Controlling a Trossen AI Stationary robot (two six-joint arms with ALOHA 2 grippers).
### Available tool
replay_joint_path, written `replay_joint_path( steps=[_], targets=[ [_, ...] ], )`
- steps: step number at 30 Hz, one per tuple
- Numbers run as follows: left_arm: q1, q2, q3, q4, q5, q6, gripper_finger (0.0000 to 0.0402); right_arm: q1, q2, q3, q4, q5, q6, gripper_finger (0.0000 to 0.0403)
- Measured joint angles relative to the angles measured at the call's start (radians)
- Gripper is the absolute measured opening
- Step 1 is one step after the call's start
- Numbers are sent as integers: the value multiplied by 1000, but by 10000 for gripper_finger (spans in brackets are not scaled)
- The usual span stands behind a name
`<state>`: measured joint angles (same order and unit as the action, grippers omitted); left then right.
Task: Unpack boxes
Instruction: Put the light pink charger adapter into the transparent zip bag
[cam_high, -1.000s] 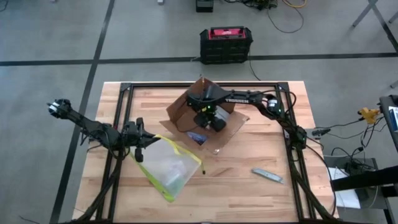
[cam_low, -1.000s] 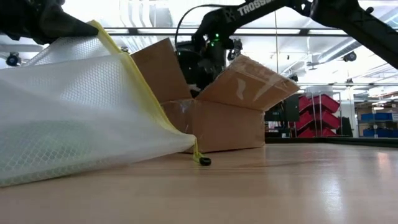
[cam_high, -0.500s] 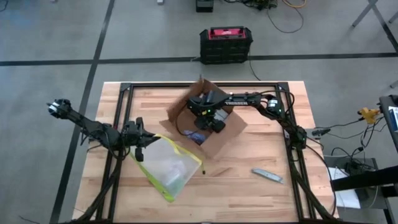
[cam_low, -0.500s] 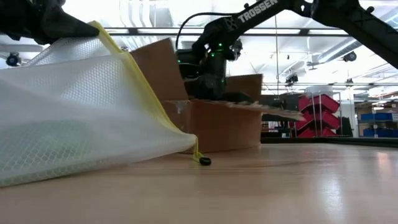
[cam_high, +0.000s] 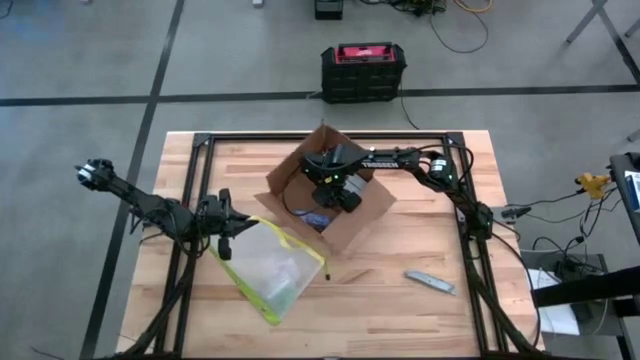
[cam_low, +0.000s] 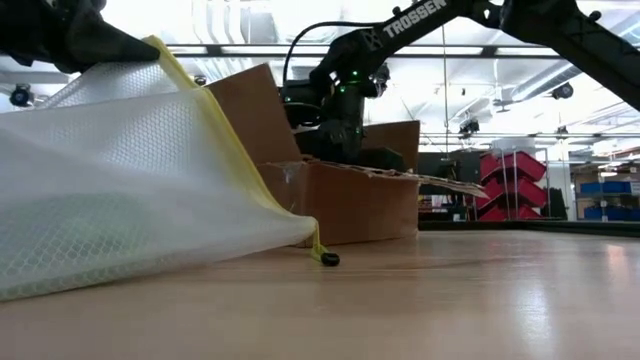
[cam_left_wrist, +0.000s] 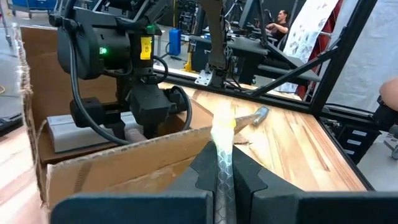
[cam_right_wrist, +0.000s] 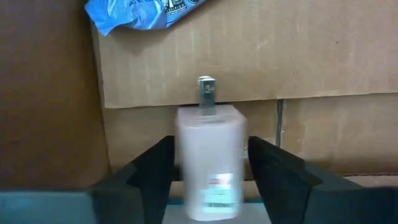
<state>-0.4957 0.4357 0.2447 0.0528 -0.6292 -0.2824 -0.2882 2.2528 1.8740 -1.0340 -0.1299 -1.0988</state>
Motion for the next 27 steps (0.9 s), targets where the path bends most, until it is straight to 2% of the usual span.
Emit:
replay_joint_path(
  steps=[5,6,11,20,27],
  targets=[
    [0,1,0,4,0,0,0,0,1,8,-3,8,-1,95],
    [0,1,0,4,0,0,0,1,1,15,-5,19,-2,90],
    [-1,-1,0,4,16,4,0,7,-17,60,-14,92,21,90],
    [-2,-1,0,-30,54,-11,0,32,-144,101,-24,92,109,90],
    [-2,-6,0,-38,82,10,0,86,-257,102,-14,79,293,90]
  ],
)
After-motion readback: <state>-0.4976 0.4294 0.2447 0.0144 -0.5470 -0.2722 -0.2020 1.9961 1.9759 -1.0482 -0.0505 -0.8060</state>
